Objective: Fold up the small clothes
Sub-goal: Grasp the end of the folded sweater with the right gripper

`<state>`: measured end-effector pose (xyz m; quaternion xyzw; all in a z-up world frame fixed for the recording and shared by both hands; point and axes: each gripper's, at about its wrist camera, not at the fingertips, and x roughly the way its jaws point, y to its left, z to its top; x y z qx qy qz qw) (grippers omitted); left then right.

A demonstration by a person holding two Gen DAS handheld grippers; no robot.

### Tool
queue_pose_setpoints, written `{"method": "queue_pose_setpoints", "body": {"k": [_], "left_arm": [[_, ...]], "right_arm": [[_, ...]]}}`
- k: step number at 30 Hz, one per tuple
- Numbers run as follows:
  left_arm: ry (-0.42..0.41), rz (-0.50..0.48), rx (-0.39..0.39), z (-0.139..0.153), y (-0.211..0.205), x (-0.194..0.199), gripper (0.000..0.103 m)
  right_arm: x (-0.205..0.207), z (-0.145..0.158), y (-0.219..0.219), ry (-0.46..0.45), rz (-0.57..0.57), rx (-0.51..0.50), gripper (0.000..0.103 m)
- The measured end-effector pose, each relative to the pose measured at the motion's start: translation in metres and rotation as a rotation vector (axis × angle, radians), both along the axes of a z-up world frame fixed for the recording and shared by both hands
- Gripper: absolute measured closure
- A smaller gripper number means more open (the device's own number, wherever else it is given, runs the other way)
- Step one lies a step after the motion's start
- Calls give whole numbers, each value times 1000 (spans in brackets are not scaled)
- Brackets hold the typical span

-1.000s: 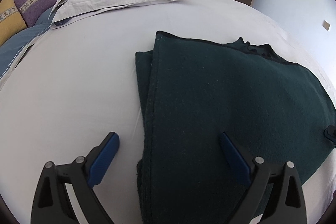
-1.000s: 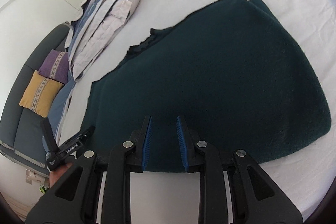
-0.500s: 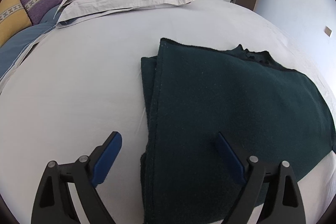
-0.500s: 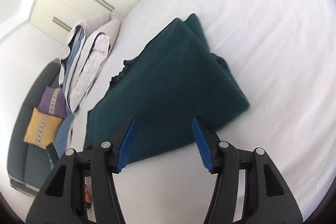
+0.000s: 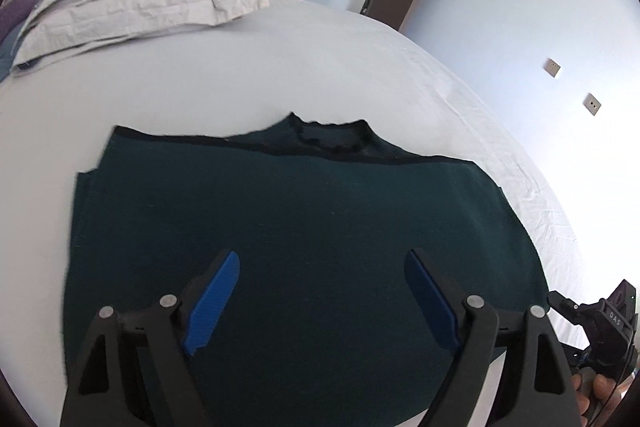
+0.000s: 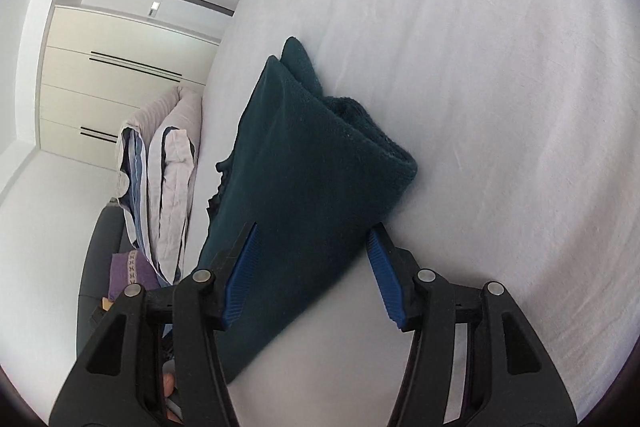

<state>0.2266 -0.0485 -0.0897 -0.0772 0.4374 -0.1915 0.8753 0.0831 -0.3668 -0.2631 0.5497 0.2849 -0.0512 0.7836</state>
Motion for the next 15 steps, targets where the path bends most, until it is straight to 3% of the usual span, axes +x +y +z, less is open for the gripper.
{"method": "queue_pose_setpoints", "body": {"k": [4,8,15], "left_arm": [[49,-11,23,-19,-25,16,20],[57,-17,50,-26,-32,17,19],[58,-51,63,-36,-32,16,16]], "right_arm": [[2,-5,-7,-7,-86,66,50],[-2,-5,-7,6,-171,60,50],[24,0,-3,-27,-141,52,48]]}}
